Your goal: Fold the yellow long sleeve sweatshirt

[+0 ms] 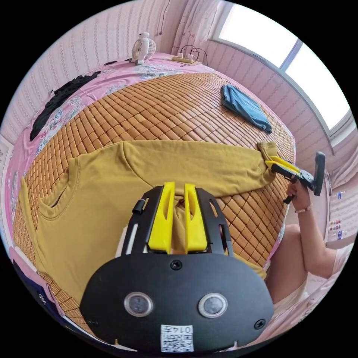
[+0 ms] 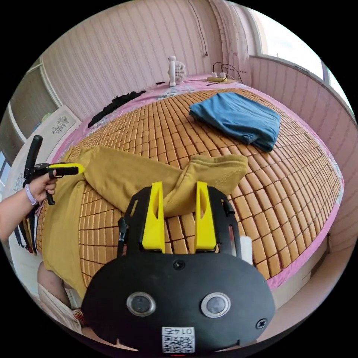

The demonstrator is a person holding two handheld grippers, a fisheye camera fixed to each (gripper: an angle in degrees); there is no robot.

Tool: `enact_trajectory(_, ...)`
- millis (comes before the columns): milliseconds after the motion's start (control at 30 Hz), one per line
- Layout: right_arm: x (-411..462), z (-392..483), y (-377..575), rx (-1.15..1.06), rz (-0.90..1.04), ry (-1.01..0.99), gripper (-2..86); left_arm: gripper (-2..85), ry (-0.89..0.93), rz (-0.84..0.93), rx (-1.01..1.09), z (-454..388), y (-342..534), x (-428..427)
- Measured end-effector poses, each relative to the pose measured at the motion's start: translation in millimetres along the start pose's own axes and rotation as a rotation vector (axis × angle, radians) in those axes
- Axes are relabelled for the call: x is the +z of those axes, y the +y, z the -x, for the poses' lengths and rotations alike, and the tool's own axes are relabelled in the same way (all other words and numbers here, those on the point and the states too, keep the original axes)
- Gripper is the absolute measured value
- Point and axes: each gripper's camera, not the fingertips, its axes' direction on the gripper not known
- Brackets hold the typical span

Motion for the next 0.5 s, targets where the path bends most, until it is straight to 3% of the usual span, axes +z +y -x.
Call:
enact_trajectory(133,-33.8,-27.0,3.7,-0.048,-0.036,0.003,2.0,4.1,0.024,0.032,-0.034,-6.7,-25.4,22.8)
enact_trajectory(267,-56.0,-143.5,54.6,0.417,-0.103,-0.43,0.6,3.7,-0.016,0.131,0.026,-16.0,-32.1,48.2)
enact_trajectory(367,-99.9,-175.3,88.6,0.565,-0.305,-0.327,0.2,4.0,-0.006,0.126,-0.016,-15.9,-36.5,50.3)
enact_trajectory(500,-116.9,-151.9,69.7,0.446,-0.392,-0.172,0.6,5.7,-0.034,0.085,-0.019,-22.6,-39.6,41.4)
